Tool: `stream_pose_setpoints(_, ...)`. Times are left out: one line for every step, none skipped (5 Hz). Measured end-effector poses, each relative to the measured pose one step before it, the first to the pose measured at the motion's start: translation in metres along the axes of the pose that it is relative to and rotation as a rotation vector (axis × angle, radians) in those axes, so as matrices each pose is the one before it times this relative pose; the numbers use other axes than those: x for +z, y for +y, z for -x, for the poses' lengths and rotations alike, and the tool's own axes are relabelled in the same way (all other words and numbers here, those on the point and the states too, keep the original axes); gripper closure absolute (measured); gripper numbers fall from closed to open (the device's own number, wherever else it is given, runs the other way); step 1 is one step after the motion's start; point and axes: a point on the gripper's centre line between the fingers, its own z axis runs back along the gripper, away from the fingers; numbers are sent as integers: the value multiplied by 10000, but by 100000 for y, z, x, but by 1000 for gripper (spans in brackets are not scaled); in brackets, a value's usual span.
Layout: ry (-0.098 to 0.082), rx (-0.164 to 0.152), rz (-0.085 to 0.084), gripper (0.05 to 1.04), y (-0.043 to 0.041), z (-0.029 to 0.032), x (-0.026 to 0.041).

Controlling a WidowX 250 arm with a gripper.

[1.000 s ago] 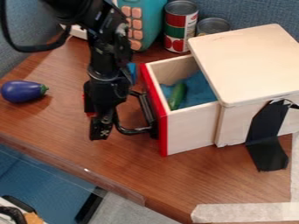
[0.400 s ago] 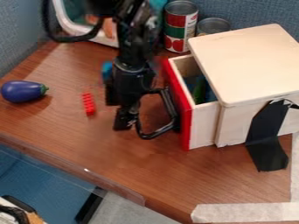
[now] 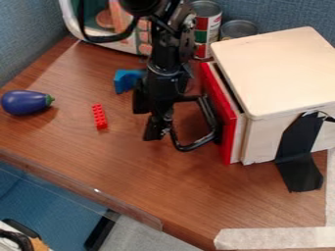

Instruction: Close the drawer

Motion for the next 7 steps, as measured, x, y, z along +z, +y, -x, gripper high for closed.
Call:
stream_pose_setpoints(-41,44,-47,84,65,-1093,92)
stream_pose_setpoints(37,-7,5,84,-182,-719,-88)
stream_pose_setpoints(-29,27,19,84,-139,-322,196)
stream_pose_setpoints(54,69,-120,84,74,192,-126)
stream_pose_setpoints(-91,808,-546,84,502,2508,941)
stream_pose_setpoints(-79,1620,-507,84,1540,4654,1820)
stream_pose_setpoints(-366,1100,34,84,218,3110,2310)
